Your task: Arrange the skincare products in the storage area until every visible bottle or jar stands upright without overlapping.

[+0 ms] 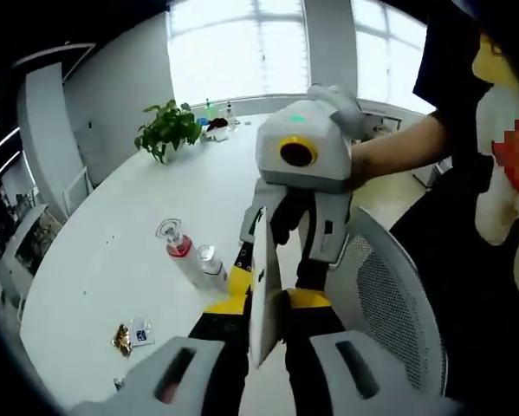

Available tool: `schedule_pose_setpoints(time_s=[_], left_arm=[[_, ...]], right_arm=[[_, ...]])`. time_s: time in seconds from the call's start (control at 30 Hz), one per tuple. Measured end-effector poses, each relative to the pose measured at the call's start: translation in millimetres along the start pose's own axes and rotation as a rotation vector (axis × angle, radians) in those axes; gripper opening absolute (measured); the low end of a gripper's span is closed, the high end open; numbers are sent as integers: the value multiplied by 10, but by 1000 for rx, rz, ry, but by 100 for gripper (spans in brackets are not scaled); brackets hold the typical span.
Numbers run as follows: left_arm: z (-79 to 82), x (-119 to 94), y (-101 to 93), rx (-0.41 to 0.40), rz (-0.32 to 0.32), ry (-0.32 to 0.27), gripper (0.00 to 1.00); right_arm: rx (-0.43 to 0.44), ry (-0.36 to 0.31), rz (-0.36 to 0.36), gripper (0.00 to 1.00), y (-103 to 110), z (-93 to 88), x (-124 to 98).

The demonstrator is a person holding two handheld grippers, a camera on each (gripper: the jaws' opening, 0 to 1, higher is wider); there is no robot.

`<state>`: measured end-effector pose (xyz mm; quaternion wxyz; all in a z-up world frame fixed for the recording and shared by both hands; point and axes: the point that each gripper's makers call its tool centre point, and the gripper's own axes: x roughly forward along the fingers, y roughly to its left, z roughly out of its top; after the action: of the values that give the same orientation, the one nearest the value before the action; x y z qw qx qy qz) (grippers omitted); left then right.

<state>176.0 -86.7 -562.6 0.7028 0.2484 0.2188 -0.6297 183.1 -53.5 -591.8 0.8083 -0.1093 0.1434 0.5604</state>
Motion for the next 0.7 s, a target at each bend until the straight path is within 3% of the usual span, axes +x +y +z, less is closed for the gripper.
schedule_pose_setpoints(time_s=[0.17,0.7], left_arm=[[-150,99,56,47,0,63,11],[-367,308,158,-13,-19,56,11]], right_arm=[[12,26,-29,26,-31,-75,7],[90,45,-97,38,-155,-262,15]])
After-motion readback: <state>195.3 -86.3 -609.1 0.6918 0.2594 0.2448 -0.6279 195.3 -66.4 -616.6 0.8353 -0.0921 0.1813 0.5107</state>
